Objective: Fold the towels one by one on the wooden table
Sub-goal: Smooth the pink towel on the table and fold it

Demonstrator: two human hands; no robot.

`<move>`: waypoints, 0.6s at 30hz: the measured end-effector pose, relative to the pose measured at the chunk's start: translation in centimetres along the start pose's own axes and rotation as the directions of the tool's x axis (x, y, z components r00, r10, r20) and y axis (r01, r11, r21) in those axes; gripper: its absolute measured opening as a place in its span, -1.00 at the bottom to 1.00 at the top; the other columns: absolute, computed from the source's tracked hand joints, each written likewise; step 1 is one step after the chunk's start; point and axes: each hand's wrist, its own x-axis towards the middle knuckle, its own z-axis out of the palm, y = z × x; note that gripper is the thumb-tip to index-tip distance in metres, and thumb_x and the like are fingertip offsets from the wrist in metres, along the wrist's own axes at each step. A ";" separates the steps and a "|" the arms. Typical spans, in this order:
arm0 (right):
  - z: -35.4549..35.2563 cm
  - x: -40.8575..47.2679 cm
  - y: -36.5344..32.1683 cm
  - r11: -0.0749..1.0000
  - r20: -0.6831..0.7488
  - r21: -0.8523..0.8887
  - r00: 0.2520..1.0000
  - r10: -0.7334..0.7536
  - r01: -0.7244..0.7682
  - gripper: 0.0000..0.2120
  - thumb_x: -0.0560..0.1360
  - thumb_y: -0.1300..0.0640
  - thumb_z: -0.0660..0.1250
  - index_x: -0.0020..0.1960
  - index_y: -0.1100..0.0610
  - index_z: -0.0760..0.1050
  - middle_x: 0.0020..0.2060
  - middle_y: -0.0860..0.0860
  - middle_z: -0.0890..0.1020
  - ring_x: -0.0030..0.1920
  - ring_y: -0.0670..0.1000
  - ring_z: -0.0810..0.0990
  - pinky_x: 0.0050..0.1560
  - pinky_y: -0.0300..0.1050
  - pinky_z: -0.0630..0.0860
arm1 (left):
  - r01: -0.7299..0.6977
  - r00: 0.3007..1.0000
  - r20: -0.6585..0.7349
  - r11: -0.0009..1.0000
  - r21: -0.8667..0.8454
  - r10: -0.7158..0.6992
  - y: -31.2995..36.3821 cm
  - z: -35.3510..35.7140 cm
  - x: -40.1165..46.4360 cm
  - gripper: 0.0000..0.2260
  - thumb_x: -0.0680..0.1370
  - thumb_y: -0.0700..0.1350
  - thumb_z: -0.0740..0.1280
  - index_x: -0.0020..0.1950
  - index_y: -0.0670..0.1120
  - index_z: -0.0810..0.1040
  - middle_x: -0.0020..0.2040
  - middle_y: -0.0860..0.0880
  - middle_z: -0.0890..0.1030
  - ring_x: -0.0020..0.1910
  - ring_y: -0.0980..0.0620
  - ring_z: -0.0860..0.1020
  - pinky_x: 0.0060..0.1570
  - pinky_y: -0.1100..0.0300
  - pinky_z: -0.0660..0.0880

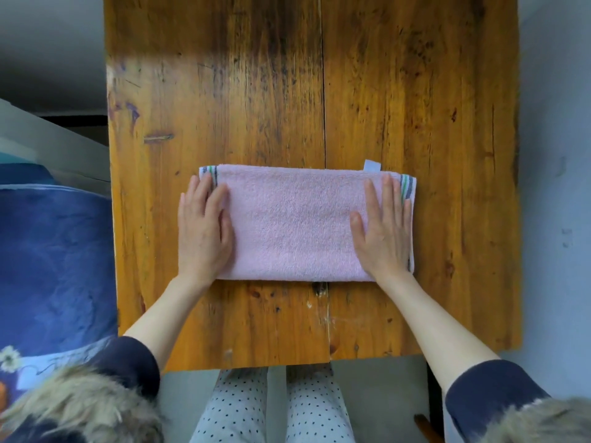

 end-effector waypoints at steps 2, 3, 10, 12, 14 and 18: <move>-0.3 -0.9 -1.3 0.999 0.025 -0.036 1.000 0.000 0.001 -0.44 0.59 -0.11 -0.06 0.53 0.05 -0.07 0.53 0.08 -0.08 0.52 0.08 -0.16 0.50 0.10 -0.20 | 0.171 0.976 -0.132 0.985 -0.038 -0.174 0.0 -0.8 -0.5 -0.70 0.57 -0.22 0.19 0.29 -0.22 0.43 0.31 -0.23 0.42 0.32 -0.21 0.34 0.27 -0.11 0.28; -0.3 -1.5 -2.1 0.999 0.044 -0.041 0.998 -0.033 0.035 -0.43 0.58 -0.12 -0.06 0.53 0.04 -0.07 0.52 0.06 -0.10 0.52 0.08 -0.16 0.49 0.11 -0.22 | 0.261 0.954 -0.142 0.964 -0.051 -0.265 0.0 -1.1 -0.7 -0.71 0.56 -0.16 0.21 0.26 -0.19 0.44 0.25 -0.20 0.44 0.25 -0.19 0.37 0.19 -0.08 0.30; 1.4 -3.8 -8.5 0.994 0.138 -0.019 0.985 -0.102 0.105 -0.40 0.57 -0.18 0.04 0.53 -0.03 -0.05 0.49 0.00 -0.18 0.51 0.06 -0.22 0.44 0.14 -0.34 | 0.532 0.846 0.018 0.844 -0.062 -0.532 -0.6 -1.1 -2.0 -0.74 0.51 0.03 0.32 0.09 -0.10 0.53 0.13 -0.12 0.45 0.16 -0.13 0.35 0.14 -0.01 0.27; 1.9 -3.7 -9.1 0.994 0.171 -0.050 0.981 -0.086 0.096 -0.38 0.56 -0.22 0.00 0.52 -0.07 -0.16 0.48 -0.02 -0.24 0.50 0.06 -0.27 0.42 0.15 -0.37 | 0.574 0.819 0.036 0.817 -0.050 -0.573 -0.4 -1.1 -1.7 -0.76 0.51 0.03 0.31 0.07 -0.10 0.54 0.13 -0.12 0.45 0.17 -0.14 0.35 0.15 -0.01 0.27; 2.2 -3.7 -9.0 0.990 0.193 -0.102 0.978 -0.080 0.101 -0.38 0.56 -0.25 -0.06 0.48 -0.10 -0.29 0.46 -0.03 -0.32 0.47 0.04 -0.37 0.42 0.16 -0.39 | 0.616 0.787 0.083 0.787 -0.038 -0.612 -0.2 -1.3 -1.1 -0.77 0.51 0.02 0.30 0.04 -0.09 0.55 0.14 -0.13 0.45 0.19 -0.15 0.35 0.16 -0.03 0.28; 2.0 -3.6 -8.9 0.985 0.204 -0.128 0.975 -0.085 0.113 -0.37 0.55 -0.27 -0.10 0.46 -0.11 -0.33 0.46 -0.04 -0.33 0.45 0.02 -0.41 0.41 0.18 -0.39 | 0.616 0.783 0.149 0.786 -0.054 -0.603 0.1 -2.0 -0.3 -0.85 0.46 -0.05 0.31 -0.04 -0.08 0.56 0.08 -0.11 0.50 0.07 -0.15 0.46 0.05 -0.03 0.43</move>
